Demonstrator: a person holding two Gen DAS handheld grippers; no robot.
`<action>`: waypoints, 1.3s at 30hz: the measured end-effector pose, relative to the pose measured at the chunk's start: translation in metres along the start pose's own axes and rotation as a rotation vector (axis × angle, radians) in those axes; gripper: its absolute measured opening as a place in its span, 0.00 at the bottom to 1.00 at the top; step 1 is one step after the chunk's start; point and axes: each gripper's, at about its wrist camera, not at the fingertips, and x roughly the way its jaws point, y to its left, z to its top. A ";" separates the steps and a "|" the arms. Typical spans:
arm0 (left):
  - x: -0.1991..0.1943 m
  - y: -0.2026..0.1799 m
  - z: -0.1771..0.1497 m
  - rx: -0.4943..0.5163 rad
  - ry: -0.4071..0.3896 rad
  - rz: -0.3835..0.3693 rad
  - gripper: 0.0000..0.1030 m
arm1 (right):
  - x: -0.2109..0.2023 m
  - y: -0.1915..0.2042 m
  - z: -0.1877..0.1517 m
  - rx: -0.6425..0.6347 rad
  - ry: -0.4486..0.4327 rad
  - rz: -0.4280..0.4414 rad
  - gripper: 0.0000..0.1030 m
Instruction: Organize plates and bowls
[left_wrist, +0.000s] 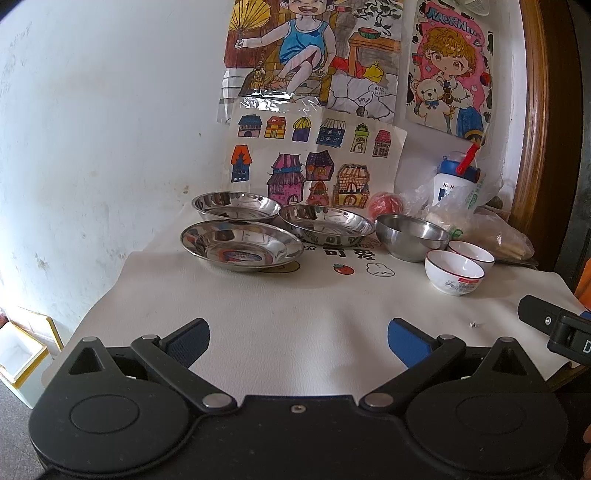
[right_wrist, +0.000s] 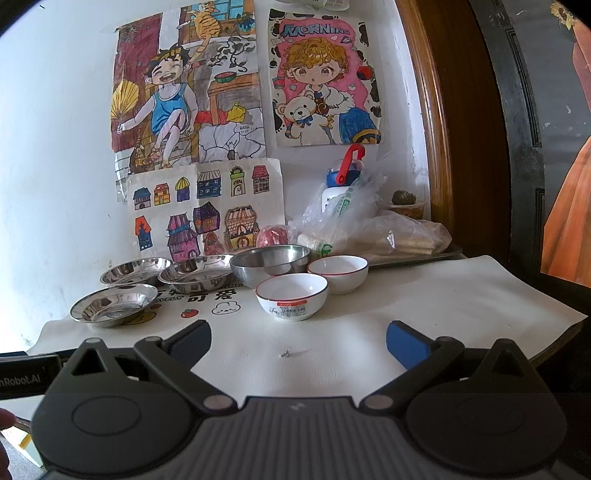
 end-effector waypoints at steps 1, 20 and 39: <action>0.000 0.000 0.000 0.000 0.000 0.000 0.99 | 0.000 0.000 0.000 0.000 0.000 0.000 1.00; 0.000 0.001 0.000 0.000 -0.001 -0.001 0.99 | -0.001 -0.001 -0.001 -0.001 -0.002 0.000 1.00; 0.000 0.001 0.000 -0.001 -0.002 -0.003 0.99 | -0.002 -0.002 -0.001 -0.001 -0.004 0.000 1.00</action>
